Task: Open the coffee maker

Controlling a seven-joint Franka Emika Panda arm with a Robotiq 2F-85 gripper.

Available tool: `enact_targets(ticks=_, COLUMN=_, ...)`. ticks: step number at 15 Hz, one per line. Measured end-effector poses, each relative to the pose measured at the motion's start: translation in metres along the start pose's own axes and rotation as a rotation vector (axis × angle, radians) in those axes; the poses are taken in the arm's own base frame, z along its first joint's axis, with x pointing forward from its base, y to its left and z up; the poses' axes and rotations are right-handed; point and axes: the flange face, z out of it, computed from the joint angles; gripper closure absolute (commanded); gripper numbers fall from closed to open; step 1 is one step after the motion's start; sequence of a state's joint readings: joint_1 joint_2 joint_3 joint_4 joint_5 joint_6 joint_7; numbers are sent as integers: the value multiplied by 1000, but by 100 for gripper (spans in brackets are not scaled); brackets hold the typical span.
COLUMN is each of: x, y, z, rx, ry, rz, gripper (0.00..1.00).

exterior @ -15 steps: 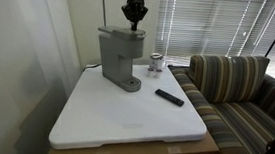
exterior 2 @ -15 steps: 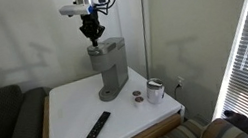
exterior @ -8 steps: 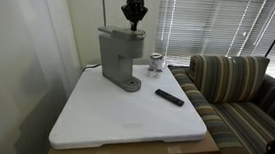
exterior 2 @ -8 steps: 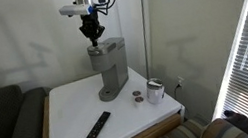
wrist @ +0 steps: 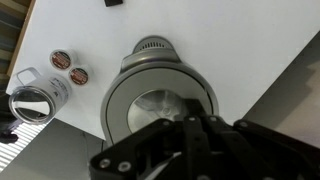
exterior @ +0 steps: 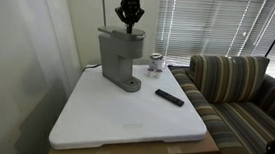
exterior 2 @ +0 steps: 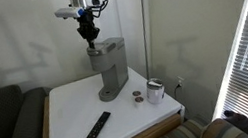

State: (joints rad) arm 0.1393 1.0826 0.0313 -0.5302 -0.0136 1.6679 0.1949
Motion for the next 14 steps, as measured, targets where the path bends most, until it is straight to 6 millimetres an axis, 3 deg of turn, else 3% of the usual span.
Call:
enact_targets(ticks=5, x=1, y=6, z=-2, rx=-2, ry=4, rz=64, gripper=100)
enact_targets(ticks=11, x=9, y=61, z=-5, rx=-5, ry=7, rz=133, gripper=100)
enact_targets(ticks=14, x=11, y=75, z=-6, rx=-3, ry=7, rz=139, gripper=100)
